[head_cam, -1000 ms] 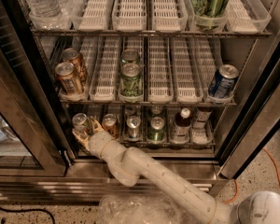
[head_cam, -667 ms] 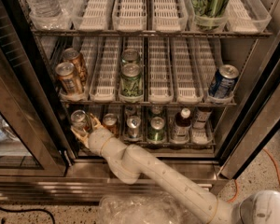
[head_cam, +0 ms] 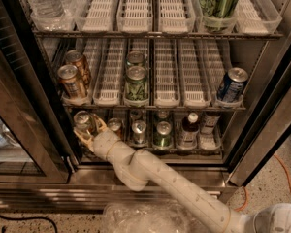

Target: Pick 7up can from bottom shelf of fridge

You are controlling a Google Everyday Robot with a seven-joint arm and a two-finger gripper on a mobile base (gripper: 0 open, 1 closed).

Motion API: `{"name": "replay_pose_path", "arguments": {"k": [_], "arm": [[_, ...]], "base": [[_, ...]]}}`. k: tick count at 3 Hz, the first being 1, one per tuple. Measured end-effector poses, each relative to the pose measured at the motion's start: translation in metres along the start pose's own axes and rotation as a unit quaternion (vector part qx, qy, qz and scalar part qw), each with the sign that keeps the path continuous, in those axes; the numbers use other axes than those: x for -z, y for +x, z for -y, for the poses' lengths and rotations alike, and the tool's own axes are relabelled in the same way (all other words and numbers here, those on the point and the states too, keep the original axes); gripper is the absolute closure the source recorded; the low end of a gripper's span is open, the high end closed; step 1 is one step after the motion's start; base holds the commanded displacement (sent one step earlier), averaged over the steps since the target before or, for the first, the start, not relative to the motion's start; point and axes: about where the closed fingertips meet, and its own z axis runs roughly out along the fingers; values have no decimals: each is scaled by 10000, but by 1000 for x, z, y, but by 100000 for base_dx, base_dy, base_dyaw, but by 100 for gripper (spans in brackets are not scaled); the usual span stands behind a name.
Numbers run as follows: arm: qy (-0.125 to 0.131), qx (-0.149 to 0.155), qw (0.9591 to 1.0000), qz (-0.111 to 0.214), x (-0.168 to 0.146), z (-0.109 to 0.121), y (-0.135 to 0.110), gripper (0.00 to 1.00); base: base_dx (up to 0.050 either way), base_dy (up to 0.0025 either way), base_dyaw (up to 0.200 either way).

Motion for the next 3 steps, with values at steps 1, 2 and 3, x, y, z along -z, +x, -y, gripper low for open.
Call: {"name": "replay_pose_path", "arguments": {"k": [1,2,3], "arm": [[-42,15,10000,21,14,-5,-10,100],[-147,-30,9999,-21,32,-13,-17,100],[-434,-159,9988,-129,50,-20,-19,100]], "base": [[0,0,0],[0,0,0],[0,0,0]]}}
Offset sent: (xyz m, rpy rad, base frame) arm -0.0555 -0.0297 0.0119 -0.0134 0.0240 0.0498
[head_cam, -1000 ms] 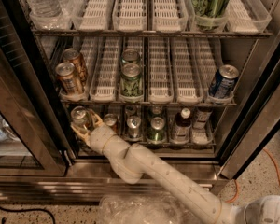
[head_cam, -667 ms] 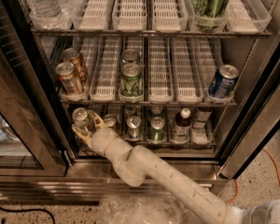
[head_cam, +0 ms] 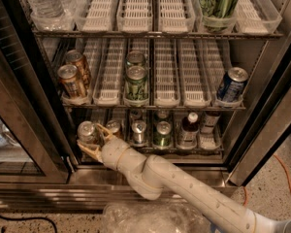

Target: Pick 7up can from bottom shelf of fridge

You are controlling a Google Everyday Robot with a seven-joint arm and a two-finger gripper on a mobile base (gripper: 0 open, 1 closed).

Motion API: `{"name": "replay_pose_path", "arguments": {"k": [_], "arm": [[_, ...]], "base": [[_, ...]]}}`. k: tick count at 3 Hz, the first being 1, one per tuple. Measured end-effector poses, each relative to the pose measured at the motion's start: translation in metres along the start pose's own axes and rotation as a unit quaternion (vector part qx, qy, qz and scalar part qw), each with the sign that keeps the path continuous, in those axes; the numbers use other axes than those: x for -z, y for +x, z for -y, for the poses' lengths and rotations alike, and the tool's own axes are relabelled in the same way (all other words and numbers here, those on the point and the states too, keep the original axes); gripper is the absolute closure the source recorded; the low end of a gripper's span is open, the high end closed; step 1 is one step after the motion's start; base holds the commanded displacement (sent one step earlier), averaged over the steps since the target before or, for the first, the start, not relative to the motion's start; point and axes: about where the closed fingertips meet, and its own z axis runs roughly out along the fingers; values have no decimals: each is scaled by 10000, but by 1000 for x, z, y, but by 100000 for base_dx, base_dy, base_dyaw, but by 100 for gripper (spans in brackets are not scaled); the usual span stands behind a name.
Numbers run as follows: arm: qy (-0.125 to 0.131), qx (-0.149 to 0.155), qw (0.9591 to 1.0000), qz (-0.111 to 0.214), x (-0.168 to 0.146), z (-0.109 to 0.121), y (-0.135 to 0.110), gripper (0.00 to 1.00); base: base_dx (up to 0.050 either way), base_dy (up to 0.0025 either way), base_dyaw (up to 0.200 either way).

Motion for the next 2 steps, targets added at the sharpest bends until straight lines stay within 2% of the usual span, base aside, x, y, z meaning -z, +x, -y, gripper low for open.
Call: {"name": "replay_pose_path", "arguments": {"k": [1,2], "arm": [[-436,-266,9986,-168,17,-4,2,100],[-964,-542,9933,-328,42,-8,1,100]], "base": [[0,0,0],[0,0,0]]}}
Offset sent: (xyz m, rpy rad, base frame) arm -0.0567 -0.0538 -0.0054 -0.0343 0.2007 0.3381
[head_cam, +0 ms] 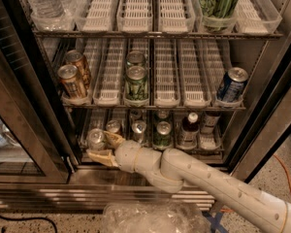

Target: Pick 7up can from bottom shelf of fridge

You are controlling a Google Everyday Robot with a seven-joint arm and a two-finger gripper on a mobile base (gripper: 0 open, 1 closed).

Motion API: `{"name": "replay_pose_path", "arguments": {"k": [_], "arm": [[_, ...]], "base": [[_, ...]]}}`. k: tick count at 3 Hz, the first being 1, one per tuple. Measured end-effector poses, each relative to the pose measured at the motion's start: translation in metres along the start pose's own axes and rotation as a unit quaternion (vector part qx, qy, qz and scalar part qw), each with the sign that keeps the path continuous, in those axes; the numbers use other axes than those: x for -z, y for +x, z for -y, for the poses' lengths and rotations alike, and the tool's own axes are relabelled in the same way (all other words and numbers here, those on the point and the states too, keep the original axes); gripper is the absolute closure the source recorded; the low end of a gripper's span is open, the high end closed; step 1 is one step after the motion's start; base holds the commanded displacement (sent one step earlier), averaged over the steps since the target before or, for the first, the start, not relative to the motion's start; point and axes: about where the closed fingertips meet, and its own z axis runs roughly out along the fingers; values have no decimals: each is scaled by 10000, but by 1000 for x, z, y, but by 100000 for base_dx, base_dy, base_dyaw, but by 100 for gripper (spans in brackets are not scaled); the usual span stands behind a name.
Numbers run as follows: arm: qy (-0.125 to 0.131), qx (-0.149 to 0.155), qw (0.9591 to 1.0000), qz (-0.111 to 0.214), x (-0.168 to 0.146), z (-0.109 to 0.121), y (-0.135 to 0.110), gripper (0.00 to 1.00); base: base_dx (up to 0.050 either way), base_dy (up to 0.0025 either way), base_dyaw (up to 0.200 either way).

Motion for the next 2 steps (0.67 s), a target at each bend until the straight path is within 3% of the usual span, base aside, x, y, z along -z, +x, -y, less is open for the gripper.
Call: {"name": "replay_pose_path", "arguments": {"k": [2], "arm": [[-531,-123,9975,-454,43,-25,-9,100]], "base": [[0,0,0]]}}
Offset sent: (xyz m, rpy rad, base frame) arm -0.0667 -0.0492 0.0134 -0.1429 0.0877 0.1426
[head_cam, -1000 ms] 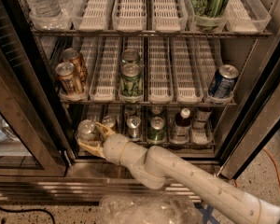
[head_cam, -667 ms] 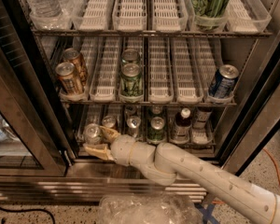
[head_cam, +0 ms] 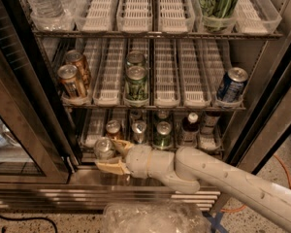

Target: Pick 7up can from bottom shelf of fridge

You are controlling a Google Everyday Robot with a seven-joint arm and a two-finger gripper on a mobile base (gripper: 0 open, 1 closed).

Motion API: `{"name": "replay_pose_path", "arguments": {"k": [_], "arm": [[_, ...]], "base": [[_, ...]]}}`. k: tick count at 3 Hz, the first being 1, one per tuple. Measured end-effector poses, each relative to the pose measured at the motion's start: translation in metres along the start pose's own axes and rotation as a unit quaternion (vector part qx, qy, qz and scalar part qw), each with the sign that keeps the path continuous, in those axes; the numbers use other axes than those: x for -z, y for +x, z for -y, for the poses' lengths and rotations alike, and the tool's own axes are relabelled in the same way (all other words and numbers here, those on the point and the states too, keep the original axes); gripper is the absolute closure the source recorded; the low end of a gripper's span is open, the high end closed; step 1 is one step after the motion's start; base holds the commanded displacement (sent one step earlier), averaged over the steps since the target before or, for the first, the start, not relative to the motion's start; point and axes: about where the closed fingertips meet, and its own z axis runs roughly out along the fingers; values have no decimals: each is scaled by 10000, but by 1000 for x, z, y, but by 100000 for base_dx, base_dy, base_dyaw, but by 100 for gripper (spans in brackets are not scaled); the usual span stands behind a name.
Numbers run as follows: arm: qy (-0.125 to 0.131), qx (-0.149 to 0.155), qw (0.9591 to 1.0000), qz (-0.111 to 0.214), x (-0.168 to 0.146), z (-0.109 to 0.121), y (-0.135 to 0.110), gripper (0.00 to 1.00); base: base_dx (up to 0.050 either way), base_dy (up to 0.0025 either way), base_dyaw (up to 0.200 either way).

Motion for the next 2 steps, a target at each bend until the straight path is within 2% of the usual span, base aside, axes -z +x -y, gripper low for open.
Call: {"name": "replay_pose_path", "arguments": {"k": [1,2], "arm": [[-123,-35,9994,-311,18,-23,-7,100],[-94,-35,9983,-571,36,-48,-16,100]], "base": [[0,0,0],[0,0,0]]}}
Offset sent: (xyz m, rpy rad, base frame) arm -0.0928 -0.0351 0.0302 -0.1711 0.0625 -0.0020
